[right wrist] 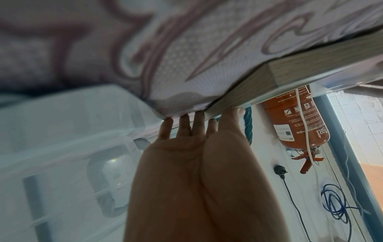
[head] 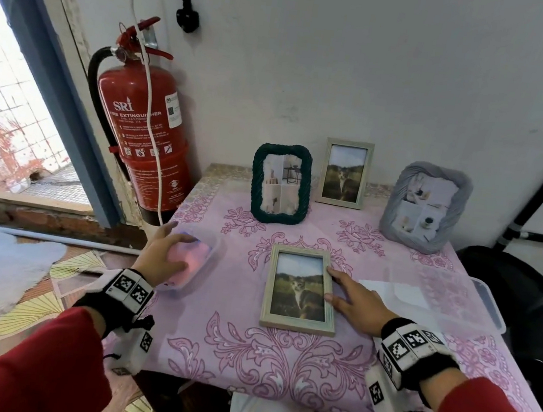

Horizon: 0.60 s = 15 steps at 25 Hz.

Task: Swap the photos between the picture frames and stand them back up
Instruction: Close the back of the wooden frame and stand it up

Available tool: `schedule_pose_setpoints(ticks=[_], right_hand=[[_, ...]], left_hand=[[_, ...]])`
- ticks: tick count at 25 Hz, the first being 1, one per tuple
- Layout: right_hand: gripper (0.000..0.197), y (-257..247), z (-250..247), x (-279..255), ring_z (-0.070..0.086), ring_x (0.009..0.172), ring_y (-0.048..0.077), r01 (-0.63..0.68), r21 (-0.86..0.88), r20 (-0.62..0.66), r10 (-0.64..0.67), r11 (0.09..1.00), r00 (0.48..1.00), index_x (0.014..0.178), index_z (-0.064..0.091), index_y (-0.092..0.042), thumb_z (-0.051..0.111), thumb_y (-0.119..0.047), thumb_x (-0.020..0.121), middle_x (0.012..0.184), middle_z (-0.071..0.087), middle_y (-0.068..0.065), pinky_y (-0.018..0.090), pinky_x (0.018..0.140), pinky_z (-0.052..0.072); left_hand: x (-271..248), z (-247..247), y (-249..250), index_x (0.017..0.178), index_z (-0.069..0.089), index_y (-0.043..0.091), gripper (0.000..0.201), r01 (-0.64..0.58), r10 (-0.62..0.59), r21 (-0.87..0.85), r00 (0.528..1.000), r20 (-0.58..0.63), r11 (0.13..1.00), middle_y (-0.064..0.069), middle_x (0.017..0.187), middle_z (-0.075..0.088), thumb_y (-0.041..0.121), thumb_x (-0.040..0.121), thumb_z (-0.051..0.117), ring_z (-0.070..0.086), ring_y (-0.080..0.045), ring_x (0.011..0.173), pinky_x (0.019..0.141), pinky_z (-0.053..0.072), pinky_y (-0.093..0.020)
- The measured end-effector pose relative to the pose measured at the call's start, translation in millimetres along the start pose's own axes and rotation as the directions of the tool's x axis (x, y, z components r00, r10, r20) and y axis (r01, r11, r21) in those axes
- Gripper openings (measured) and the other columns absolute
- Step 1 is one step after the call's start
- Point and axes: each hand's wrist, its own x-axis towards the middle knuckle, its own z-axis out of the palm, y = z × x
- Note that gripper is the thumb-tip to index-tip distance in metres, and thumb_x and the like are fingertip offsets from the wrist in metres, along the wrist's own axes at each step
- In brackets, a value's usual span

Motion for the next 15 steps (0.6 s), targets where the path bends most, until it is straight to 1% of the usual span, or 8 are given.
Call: schedule_pose_setpoints(ticks=[2,4,5,7,9,12,13,15], right_hand=[[0.062,0,0,0,0.038,0.136,0.022,0.0,-0.003,0.004,0.0,1.0,1.0,0.147,0.02,-0.023,0.045,-0.043,0.094,0.151,0.035,-0.001,0.042,0.11,0.029],[0.062,-1,0,-1,0.037,0.136,0.021,0.003,-0.004,0.005,-0.003,1.0,1.0,0.147,0.019,-0.023,0.044,-0.043,0.094,0.151,0.034,-0.001,0.042,0.111,0.029],[0.062,-1,0,0,0.037,0.136,0.021,0.002,-0.003,0.005,-0.002,1.0,1.0,0.147,0.019,-0.023,0.044,-0.043,0.095,0.151,0.035,-0.001,0.043,0.111,0.029],[0.061,-1,0,-1,0.037,0.136,0.021,0.003,0.003,0.002,-0.003,1.0,1.0,0.147,0.02,-0.023,0.045,-0.042,0.095,0.151,0.035,-0.001,0.043,0.111,0.029],[0.061,-1,0,-1,0.037,0.137,0.021,0.002,0.008,0.001,-0.002,1.0,1.0,0.147,0.02,-0.022,0.045,-0.042,0.095,0.151,0.034,-0.002,0.043,0.111,0.028],[0.061,-2,-1,-1,0.036,0.137,0.021,-0.004,-0.004,0.015,0.004,1.0,1.0,0.147,0.02,-0.022,0.044,-0.043,0.095,0.152,0.034,-0.001,0.043,0.112,0.028],[0.061,-3,-3,-1,0.036,0.137,0.02,-0.01,-0.009,0.024,0.01,1.0,1.0,0.147,0.02,-0.022,0.044,-0.044,0.095,0.152,0.033,-0.002,0.043,0.112,0.027],[0.062,-6,-6,1,0.036,0.138,0.019,-0.024,-0.007,0.041,0.024,1.0,0.999,0.146,0.023,-0.021,0.046,-0.044,0.094,0.152,0.033,-0.002,0.043,0.112,0.028]], left_hand=[[-4,3,6,0.124,0.058,0.014,0.045,-0.03,0.03,0.003,1.0,-0.007,1.0,-0.008,0.144,0.038,0.008,0.08,0.067,0.036,-0.022,0.134,0.112,0.024,-0.031],[-8,7,13,0.12,0.057,0.012,0.036,0.021,-0.022,0.044,0.999,0.034,0.999,-0.006,0.132,0.051,0.024,0.086,0.058,0.047,-0.02,0.122,0.105,0.028,-0.023],[-9,9,15,0.122,0.055,0.01,0.037,0.032,-0.041,0.102,0.996,0.082,0.994,-0.008,0.129,0.052,0.028,0.089,0.052,0.048,-0.02,0.12,0.102,0.027,-0.021],[-10,13,20,0.136,0.044,0.009,0.042,0.038,-0.061,0.155,0.987,0.151,0.987,-0.011,0.141,0.045,0.019,0.095,0.047,0.043,-0.023,0.129,0.105,0.024,-0.024],[-10,12,25,0.14,0.038,0.008,0.046,0.038,-0.053,0.101,0.987,0.15,0.994,-0.012,0.145,0.041,0.013,0.095,0.047,0.04,-0.025,0.133,0.108,0.023,-0.025],[-11,9,34,0.136,0.044,0.006,0.044,0.035,-0.035,-0.029,0.999,0.017,0.999,-0.011,0.143,0.044,0.013,0.094,0.052,0.038,-0.024,0.134,0.111,0.022,-0.027],[-12,8,38,0.134,0.047,0.007,0.042,-0.004,0.002,-0.044,0.999,-0.05,0.999,-0.01,0.141,0.047,0.014,0.093,0.053,0.04,-0.024,0.132,0.111,0.025,-0.029],[-13,9,50,0.129,0.052,0.009,0.039,-0.097,0.082,-0.085,0.983,-0.162,0.992,-0.01,0.133,0.05,0.011,0.091,0.055,0.047,-0.024,0.124,0.104,0.033,-0.031]])
